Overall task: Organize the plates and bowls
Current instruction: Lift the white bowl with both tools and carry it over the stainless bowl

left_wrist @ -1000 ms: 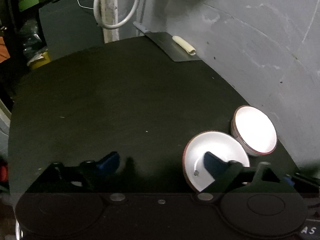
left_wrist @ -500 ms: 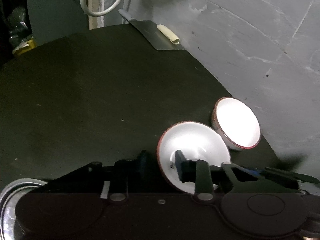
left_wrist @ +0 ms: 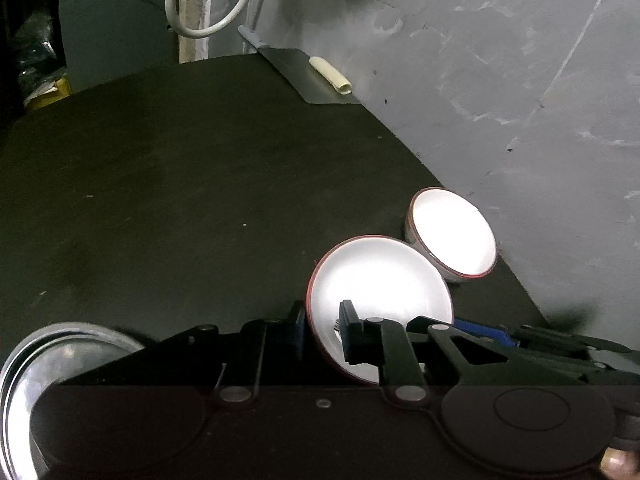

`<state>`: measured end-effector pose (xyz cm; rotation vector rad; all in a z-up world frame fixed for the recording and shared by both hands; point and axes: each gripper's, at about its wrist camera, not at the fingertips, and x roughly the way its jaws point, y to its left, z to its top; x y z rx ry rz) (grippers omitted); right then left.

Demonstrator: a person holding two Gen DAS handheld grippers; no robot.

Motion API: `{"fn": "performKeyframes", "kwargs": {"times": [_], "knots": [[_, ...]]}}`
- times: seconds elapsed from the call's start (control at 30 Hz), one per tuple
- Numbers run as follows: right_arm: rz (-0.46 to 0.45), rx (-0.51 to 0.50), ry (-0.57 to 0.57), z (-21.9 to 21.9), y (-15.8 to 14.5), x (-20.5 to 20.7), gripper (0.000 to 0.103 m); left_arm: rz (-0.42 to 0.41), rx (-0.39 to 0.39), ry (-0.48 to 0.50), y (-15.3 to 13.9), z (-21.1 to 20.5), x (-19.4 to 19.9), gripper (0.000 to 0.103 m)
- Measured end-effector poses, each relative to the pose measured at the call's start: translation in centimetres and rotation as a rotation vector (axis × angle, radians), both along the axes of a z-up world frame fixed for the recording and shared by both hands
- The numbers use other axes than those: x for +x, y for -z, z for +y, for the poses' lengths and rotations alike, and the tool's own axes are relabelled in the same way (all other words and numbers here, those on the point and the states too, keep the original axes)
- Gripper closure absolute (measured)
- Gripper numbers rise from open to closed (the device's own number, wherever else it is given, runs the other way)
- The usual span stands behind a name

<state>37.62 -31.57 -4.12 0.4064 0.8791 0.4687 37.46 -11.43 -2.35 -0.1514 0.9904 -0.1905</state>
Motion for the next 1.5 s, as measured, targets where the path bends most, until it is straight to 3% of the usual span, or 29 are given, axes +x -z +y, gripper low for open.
{"fn": "performKeyframes", "kwargs": {"times": [0.77, 1.13, 1.5], "knots": [[-0.103, -0.023, -0.066, 3.1, -5.6, -11.6, 0.080, -0.105, -0.052, 0.002, -5.4, 3.9, -12.3, 0.084], [-0.099, -0.047, -0.110, 4.9, -6.3, -16.8, 0.080, -0.109, -0.064, -0.015, -6.1, 5.7, -17.9, 0.084], [-0.091, -0.055, -0.143, 6.3, -6.4, -19.1, 0.080, -0.082, -0.068, -0.041, -5.5, 7.0, -21.2, 0.084]]}}
